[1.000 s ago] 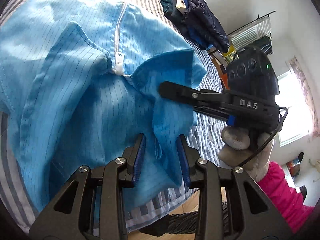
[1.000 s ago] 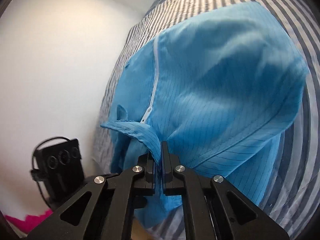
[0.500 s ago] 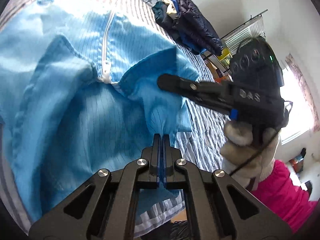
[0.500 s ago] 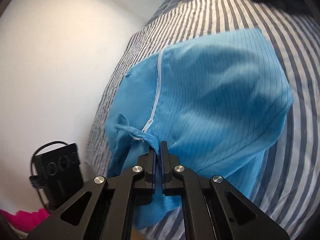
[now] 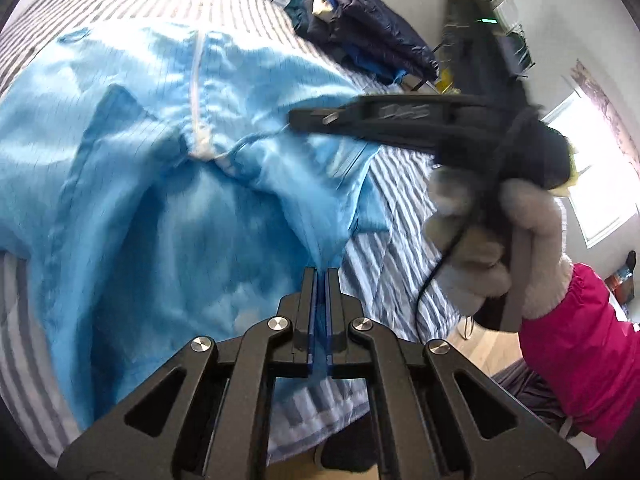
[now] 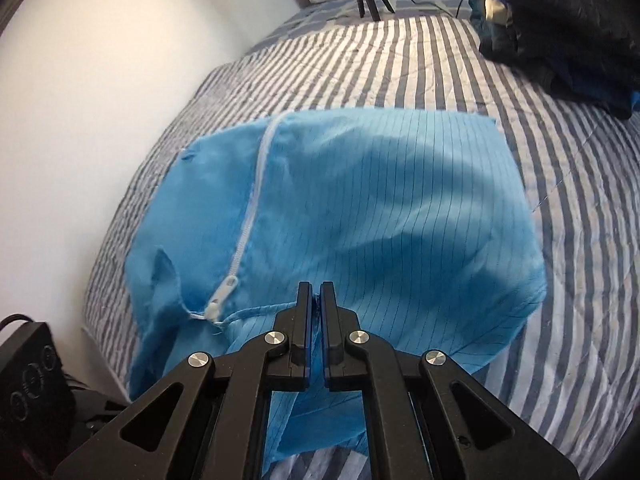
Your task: Fold large clothes
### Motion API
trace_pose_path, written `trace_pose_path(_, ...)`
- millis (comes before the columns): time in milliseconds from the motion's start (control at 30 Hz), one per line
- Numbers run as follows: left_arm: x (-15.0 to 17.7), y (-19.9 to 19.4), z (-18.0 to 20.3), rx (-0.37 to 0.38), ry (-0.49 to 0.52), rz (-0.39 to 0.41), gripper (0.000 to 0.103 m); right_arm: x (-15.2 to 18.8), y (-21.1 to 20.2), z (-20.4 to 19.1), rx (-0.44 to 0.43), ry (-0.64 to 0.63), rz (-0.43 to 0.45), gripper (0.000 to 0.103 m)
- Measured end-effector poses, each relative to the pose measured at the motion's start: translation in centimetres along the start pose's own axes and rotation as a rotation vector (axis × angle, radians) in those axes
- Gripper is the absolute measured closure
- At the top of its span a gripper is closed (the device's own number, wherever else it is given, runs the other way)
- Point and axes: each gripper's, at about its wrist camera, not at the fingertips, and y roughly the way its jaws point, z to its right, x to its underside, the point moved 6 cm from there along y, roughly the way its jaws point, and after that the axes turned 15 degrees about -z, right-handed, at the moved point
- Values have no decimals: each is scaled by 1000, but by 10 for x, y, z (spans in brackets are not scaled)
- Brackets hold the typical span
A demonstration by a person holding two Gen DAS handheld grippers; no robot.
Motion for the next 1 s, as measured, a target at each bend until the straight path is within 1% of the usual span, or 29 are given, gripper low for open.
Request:
trace_pose_path(33,2,-6,-3,-8,-5,-5,102,1,-5,-2,-8,1,9,100)
trace_pose_path(133,11,-41,-20,-43,-32,44,97,15,-29,-5,-49,-3,17,100)
trace_pose_path(200,17,-57,-33,-63,-53,53,89,32,-43,-19,-74,-33,2,100)
trace_pose_path(233,22,-68,-43,-81,-72,55,83,41,-46,-25,-71,-48,-11,100)
trace_pose_path(300,28,-80,-58,-108,-107,61,81,64,-51,-32,-42,-61,-44,100)
trace_pose_path(333,32,-84,-66,-114,-137,61,79,74,-50,-35,-37,-55,-56,98)
trace_pose_path(367,34,-86,-71,-110,-167,57,72,85,-47,-37,-42,-42,-77,95)
trace_pose_path(433,39,-88,-80,-100,-221,58,66,100,-40,-36,-54,0,-113,73)
trace_pose_path(467,40,-87,-83,-111,-232,58,65,105,-36,-36,-59,20,-126,70)
trace_pose_path(533,46,-85,-83,-155,-233,44,65,113,-25,-36,-76,66,-164,70)
trace_pose_path(600,54,-82,-84,-186,-231,24,65,116,-16,-33,-83,114,-191,70)
trace_pose_path(667,58,-72,-87,-209,-251,-10,65,112,-8,-23,-78,178,-206,70)
trace_pose_path(767,63,-58,-98,-214,-297,-50,65,126,-6,-10,-108,287,-238,70)
trace_pose_path(867,67,-50,-108,-190,-345,-65,66,130,2,-1,-165,363,-272,70)
trace_pose_path(900,67,-49,-110,-180,-353,-63,69,131,3,0,-175,374,-273,70)
trace_pose_path(933,67,-48,-111,-172,-358,-67,78,131,2,-1,-183,377,-273,70)
trace_pose_path(967,66,-48,-112,-157,-360,-68,86,131,1,-2,-194,381,-274,70)
trace_pose_path(1000,66,-48,-110,-148,-353,-67,87,130,0,-4,-215,385,-273,70)
